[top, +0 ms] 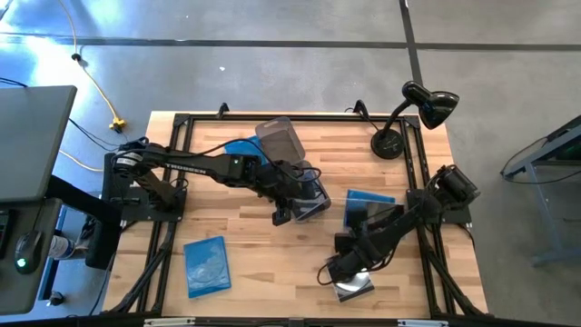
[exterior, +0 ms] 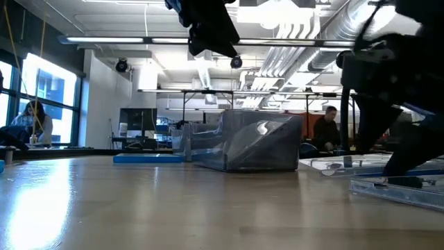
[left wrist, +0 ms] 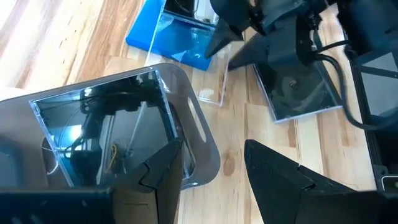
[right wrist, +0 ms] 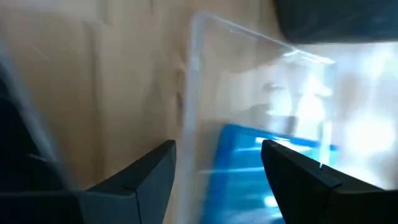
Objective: Pick & place jewel cases by type
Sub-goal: Put the left black CD case into the bottom black bin
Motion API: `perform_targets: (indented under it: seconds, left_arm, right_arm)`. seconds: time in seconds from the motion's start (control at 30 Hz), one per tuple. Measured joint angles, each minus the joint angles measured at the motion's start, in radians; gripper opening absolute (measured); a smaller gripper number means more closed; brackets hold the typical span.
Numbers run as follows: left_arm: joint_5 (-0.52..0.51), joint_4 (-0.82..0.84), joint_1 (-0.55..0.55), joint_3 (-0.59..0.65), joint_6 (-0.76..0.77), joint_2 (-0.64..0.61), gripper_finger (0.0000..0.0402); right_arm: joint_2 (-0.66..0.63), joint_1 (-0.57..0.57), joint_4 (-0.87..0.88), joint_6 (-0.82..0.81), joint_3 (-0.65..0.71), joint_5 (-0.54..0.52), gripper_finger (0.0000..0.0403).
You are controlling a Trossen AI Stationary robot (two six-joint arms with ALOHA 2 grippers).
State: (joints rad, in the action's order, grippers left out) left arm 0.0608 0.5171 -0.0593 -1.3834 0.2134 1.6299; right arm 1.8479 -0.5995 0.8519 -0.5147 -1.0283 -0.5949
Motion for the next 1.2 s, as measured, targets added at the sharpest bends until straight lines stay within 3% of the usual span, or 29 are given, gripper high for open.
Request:
perform_targets:
  seconds: [0.1,0.37,0.73,0.9,1.2]
  left_arm:
    - [0.0,0.001,-0.001,0.0,0.0,0.0,0.0168]
    - [-0.001,0.0,0.0,0.0,0.0,0.0,0.0168]
    - [-0.047,-0.02,0.0,0.0,0.0,0.0,0.0168]
    - [-0.049,-0.021,0.0,0.001,-0.011,0.001,0.0168]
    - [-0.053,-0.018,0.0,0.001,-0.037,0.001,0.0168]
  right_arm:
    - [0.001,-0.008,0.011,0.023,0.005,-0.075,0.0233]
    - [0.0,-0.008,0.012,0.005,0.005,-0.105,0.0233]
    - [-0.004,0.065,-0.164,0.109,0.059,-0.047,0.0233]
    - [-0.001,0.092,-0.18,0.163,0.052,-0.085,0.0233]
    - [-0.003,0.158,-0.203,0.157,0.057,-0.056,0.0233]
